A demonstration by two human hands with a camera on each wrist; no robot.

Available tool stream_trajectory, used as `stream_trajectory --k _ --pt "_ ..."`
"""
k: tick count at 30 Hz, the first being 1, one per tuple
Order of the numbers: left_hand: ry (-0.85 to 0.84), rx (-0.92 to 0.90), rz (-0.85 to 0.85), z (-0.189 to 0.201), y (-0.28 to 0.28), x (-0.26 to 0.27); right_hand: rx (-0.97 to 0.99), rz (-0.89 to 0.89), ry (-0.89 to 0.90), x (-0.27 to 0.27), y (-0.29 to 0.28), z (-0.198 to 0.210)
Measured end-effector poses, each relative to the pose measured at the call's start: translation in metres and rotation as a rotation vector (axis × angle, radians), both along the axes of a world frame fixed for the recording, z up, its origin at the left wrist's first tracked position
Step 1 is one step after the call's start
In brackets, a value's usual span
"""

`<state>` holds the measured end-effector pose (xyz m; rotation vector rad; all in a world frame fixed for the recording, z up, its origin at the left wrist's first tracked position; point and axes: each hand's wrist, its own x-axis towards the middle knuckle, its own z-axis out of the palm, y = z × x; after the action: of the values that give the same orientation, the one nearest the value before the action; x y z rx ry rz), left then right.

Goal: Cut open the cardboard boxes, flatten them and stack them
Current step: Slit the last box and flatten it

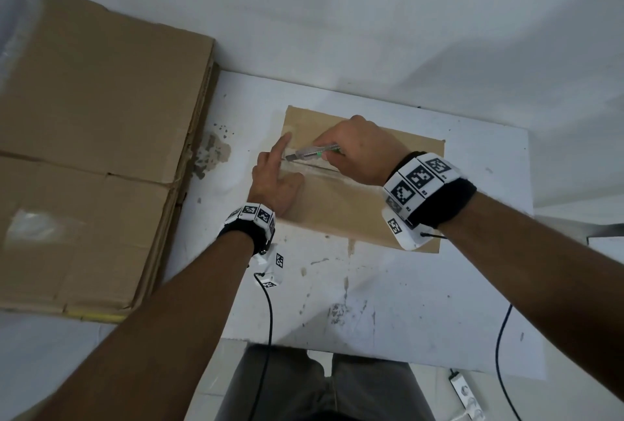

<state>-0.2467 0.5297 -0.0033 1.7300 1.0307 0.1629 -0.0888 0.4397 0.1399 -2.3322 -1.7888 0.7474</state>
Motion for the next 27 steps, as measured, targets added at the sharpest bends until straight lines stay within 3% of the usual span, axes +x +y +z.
stream_trajectory --k 7,27 --pt "-0.014 -0.013 -0.053 -0.005 0.005 -0.002 -0.011 0.065 -0.041 -0.003 -0.002 0.000" --pt "0.049 0.156 -0.102 -0.001 -0.001 -0.005 -0.112 -0.034 -0.200 -0.001 -0.027 -0.013"
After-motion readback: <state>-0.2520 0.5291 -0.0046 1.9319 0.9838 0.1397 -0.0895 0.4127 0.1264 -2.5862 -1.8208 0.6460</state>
